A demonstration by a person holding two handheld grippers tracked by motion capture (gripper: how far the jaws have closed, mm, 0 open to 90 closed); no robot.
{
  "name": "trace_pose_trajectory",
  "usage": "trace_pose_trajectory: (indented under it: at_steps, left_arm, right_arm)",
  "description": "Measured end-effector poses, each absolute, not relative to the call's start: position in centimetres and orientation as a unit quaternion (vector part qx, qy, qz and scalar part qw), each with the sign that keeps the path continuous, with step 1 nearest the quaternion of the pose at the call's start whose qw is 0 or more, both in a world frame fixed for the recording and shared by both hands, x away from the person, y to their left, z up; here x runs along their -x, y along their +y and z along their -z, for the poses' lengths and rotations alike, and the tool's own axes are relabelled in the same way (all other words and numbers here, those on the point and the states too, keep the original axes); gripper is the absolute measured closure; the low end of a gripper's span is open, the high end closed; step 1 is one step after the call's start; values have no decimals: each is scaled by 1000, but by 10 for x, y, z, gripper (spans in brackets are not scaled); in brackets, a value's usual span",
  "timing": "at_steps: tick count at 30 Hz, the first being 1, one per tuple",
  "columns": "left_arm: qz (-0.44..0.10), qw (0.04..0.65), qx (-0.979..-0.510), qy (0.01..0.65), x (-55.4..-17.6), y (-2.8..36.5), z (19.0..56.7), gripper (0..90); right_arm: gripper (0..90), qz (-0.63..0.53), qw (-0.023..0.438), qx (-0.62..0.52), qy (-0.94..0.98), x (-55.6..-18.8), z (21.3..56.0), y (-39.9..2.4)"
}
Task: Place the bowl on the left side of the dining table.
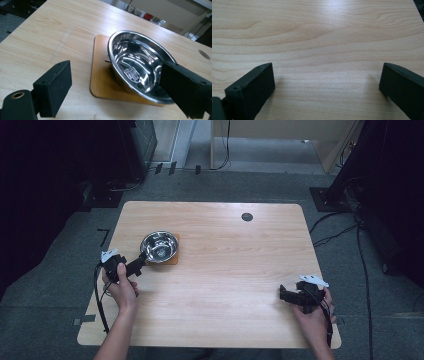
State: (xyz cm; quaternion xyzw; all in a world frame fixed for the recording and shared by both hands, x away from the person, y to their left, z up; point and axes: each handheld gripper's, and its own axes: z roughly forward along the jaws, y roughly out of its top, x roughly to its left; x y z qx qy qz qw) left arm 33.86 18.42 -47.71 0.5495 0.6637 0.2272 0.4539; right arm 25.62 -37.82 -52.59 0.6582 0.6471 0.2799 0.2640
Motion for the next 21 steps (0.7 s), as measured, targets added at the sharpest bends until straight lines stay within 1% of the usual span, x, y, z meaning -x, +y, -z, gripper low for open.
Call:
trace_pose_trajectory:
  at_steps: [13,21]
  left_arm:
    - [-240,448,-573,643,-307,179,476,107]
    - [-244,439,-599,623,-288,172,478,104]
  right_arm:
    - [0,-280,264,-658,647,-256,526,-378]
    - [0,-280,264,-658,647,-256,526,-378]
